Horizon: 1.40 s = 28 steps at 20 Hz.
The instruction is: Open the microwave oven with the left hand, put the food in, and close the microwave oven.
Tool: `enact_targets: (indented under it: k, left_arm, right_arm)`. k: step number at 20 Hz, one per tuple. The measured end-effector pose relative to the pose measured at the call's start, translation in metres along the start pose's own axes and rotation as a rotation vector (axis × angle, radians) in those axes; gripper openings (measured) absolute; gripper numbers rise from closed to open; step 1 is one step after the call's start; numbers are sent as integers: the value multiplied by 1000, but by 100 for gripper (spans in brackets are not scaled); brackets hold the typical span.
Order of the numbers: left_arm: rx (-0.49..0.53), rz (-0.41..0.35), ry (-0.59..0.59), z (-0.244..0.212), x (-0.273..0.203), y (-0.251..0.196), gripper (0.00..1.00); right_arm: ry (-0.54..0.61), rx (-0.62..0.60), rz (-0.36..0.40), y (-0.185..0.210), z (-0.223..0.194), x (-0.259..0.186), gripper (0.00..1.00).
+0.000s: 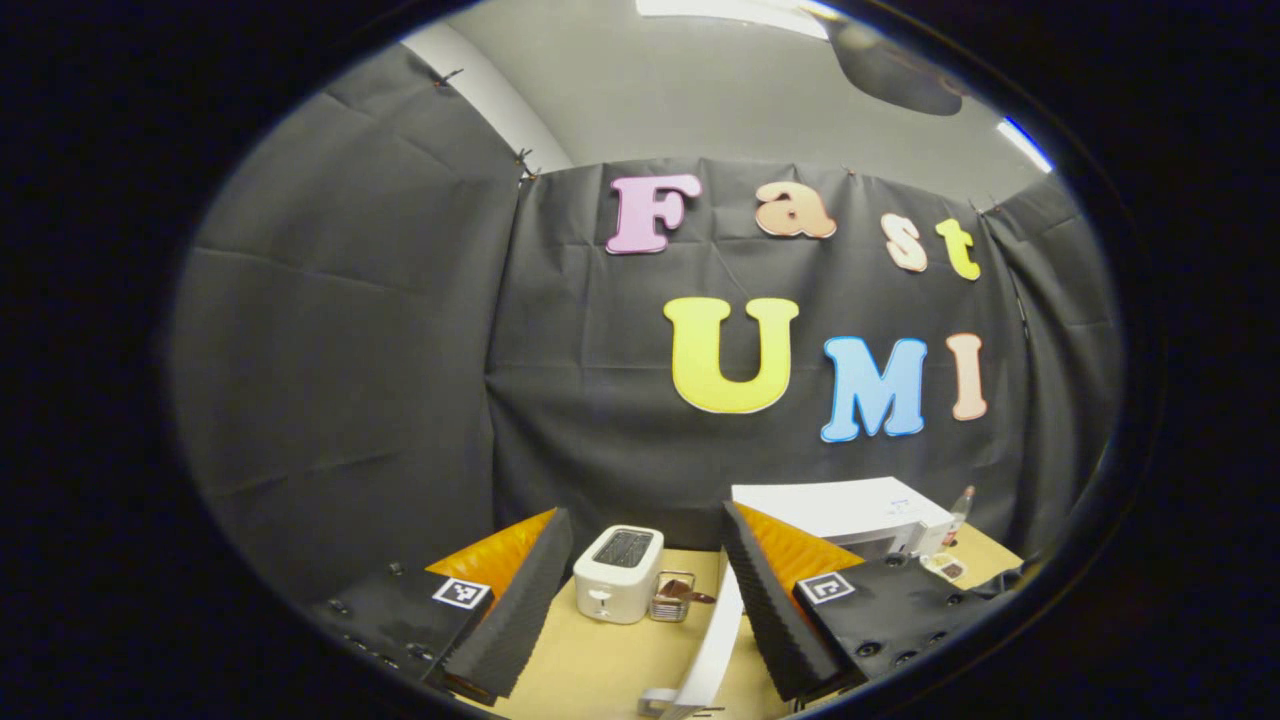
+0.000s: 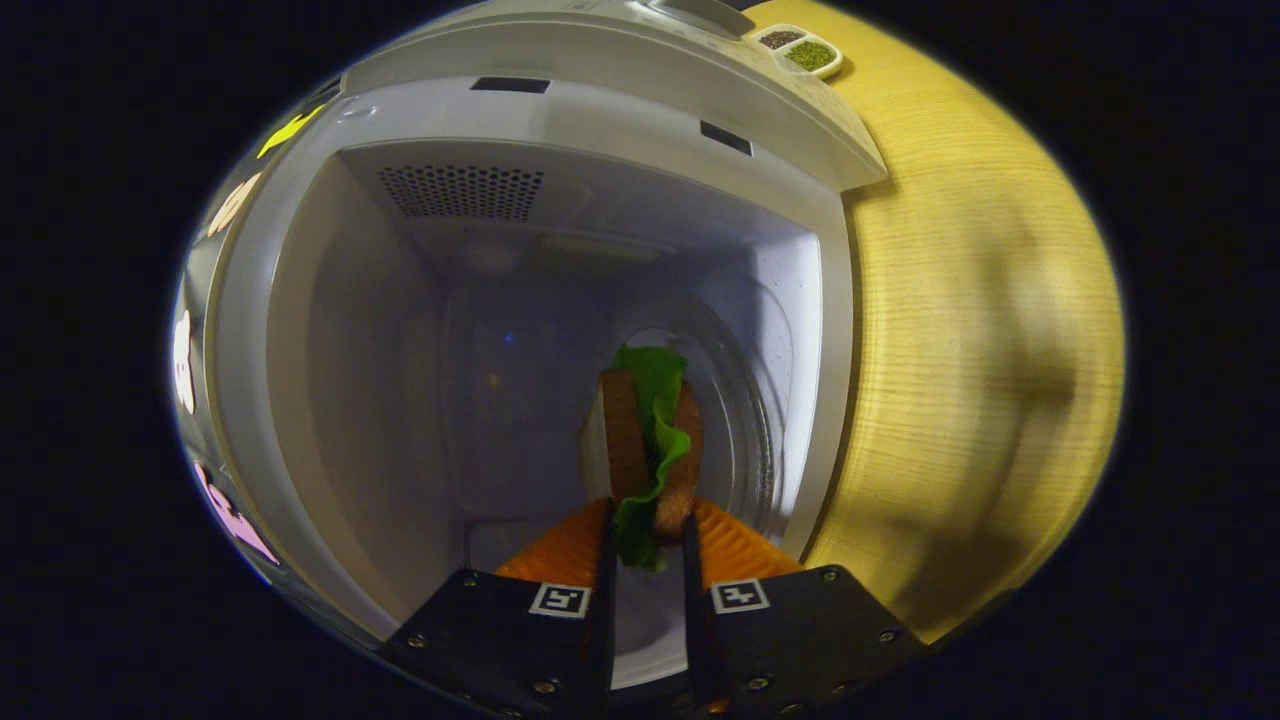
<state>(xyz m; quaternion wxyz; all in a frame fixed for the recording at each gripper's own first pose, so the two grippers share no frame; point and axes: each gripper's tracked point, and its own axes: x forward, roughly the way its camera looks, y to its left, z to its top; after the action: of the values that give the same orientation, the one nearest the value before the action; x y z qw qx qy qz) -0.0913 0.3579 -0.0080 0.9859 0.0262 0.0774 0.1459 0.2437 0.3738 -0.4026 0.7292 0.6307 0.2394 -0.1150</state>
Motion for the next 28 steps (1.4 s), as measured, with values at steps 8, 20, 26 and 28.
enact_targets:
  k: [8,20,26,28]
  left_arm:
    - [-13,-88,-37,7,1,-43,96]
    - [-39,-226,-35,-16,8,-116,99]
    - [-16,-298,-28,-27,6,-157,98]
    - [-3,-317,-26,-29,3,-169,96]
  right_arm:
    - [110,-224,29,-8,-2,-61,97]
    - [122,-759,158,12,53,-218,97]
    - [-80,-1102,226,65,114,-298,97]
    - [-167,-1201,262,87,134,-330,97]
